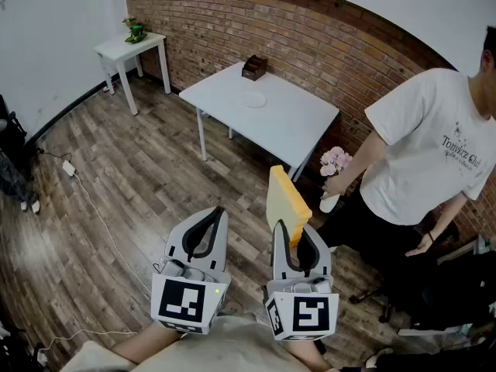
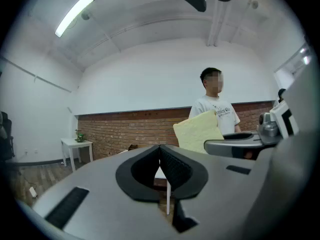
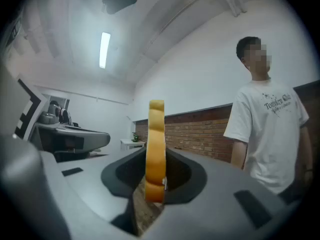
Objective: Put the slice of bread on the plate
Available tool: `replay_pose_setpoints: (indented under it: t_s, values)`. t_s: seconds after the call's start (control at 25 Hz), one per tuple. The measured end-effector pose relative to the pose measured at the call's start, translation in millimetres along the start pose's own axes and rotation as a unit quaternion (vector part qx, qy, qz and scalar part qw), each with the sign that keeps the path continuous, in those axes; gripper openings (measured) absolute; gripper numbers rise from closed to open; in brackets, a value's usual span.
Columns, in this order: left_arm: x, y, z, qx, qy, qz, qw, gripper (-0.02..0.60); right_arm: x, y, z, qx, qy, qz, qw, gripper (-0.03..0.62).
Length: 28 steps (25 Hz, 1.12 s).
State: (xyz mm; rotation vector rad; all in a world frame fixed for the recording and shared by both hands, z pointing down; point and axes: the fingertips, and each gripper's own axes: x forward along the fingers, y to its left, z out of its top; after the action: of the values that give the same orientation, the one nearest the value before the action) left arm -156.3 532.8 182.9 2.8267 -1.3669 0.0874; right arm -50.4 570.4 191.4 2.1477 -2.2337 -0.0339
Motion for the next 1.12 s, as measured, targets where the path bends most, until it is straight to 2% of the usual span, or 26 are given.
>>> replay_pose_setpoints:
  t_s: [0.56,1.12]
  values:
    - [32.6,-22.0,-0.7,0.003,-0.009,0.003,0.9999,0.009,11.2,-40.3,-11.0,0.009,0.0,0.002,1.0,0.098]
    - [34.4,-13.0,-2.8,0.012,-0.005,0.025,0.9996,0.009,16.0,-55.2,-10.6,0.007,-0.005,0.009,1.0,0.1]
